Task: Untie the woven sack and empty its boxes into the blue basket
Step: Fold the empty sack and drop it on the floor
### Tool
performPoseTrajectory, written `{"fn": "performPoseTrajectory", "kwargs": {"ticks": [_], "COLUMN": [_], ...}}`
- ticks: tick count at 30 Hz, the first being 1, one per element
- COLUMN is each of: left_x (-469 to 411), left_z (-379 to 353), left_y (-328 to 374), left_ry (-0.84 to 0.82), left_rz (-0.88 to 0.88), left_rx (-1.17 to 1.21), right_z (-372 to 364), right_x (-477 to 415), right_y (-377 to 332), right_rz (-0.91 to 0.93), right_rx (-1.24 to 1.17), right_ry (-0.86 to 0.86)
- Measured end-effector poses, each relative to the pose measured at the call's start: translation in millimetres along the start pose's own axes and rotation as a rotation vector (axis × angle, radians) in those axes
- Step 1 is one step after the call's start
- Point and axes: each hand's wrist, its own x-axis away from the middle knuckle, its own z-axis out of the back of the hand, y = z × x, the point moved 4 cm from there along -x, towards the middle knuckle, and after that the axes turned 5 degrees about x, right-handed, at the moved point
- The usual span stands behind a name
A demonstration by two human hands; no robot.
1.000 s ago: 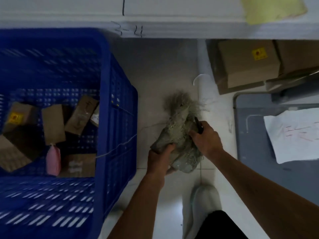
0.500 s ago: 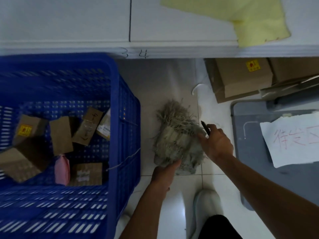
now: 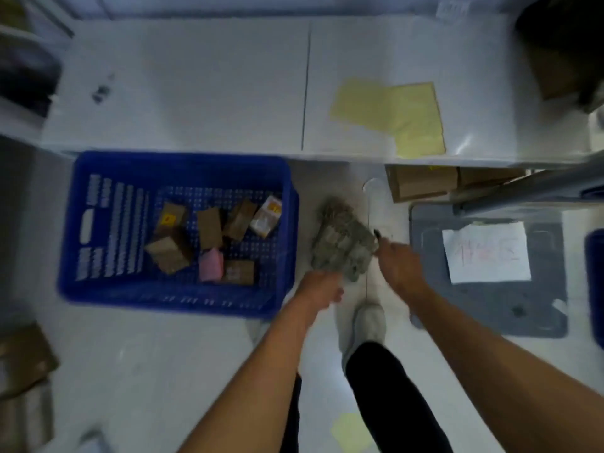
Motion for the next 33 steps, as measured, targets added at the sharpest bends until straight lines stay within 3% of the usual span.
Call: {"fn": "performPoseTrajectory", "kwargs": {"ticks": [8,13,27,33], "left_x": [221,304,363,368], "left_z": [32,81,292,341], "left_y": [31,21,-80,-80], "left_ry": [0.026,0.044,0.043,0.051], "left_rz": [-0.142,-0.259,-0.396,-0.423], "left_rx": [0.09,0.238,0.299,0.263], "right_z": [94,98,-19,-49], "right_x": [163,251,425,458], "right_y": [-55,-101,-222,-262], "right_rz": [0.005,0.087,0.245,0.319], "right_rx": [-0.127,-0.13,-0.264,-0.401], "right_ry": [-0.012,-0.027,0.003,0.016]}}
